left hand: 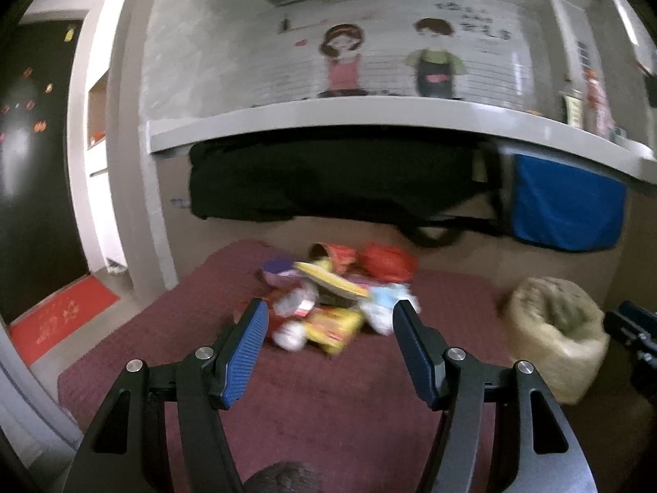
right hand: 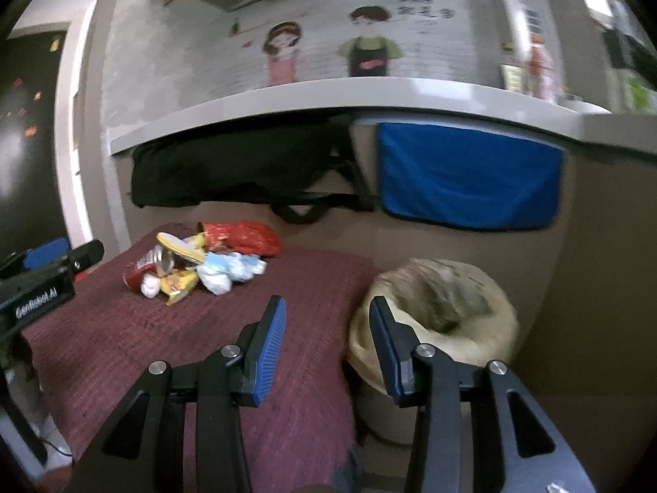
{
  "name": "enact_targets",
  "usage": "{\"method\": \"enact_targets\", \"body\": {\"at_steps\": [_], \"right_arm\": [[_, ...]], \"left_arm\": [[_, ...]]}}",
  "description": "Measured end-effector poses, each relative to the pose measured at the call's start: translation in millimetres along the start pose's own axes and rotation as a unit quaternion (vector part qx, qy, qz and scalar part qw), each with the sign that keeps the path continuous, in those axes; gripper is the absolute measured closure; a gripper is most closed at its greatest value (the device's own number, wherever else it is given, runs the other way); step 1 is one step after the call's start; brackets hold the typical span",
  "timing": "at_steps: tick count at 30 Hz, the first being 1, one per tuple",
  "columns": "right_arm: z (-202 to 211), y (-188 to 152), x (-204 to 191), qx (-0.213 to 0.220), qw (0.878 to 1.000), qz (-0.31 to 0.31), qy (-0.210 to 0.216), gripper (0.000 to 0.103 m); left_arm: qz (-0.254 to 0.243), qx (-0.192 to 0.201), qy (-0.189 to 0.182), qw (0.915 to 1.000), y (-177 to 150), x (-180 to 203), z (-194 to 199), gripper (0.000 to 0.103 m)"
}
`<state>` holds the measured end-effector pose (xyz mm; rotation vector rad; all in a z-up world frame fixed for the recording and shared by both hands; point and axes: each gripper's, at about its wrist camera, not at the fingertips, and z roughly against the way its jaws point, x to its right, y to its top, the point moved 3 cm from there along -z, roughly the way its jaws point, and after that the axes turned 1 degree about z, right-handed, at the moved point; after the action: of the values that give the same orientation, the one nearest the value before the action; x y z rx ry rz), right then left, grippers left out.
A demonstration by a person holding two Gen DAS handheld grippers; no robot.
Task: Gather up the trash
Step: 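Reach the right tool to the white tissue and close on it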
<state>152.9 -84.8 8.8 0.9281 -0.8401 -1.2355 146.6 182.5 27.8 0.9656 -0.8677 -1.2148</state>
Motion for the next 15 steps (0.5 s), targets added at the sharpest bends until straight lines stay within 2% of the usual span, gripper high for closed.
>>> {"method": "enact_targets", "body": {"at_steps": [4, 8, 11, 14, 15], "right_arm": [[-38, 15, -21, -0.013, 1.0, 0.017, 0.018, 0.063], [-78, 25, -46, -0.045, 0.998, 0.032, 0.044, 0.063], [-101, 29, -64, -0.065, 0.995, 0.036, 0.063, 0.063], [-123, 31, -84, -0.078, 0.993, 0.05, 0.067, 0.064], [-127, 30, -87, -0.082, 0.993, 0.047, 0.07, 0.064]], "left_arm": [[0.026, -0.045, -0.02, 0.9985, 7, -54, -49, 0.039], [0.057, -0.078, -0.024, 0.995, 11, -91, -83, 0.039], [0.069, -0.106, -0.071, 0.9894, 7, -101, -102, 0.039], [0.034, -0.124, -0.122, 0.9841, -3, -95, -118, 0.039], [0.024, -0.131, -0.125, 0.9832, -7, -94, -123, 0.039]]}}
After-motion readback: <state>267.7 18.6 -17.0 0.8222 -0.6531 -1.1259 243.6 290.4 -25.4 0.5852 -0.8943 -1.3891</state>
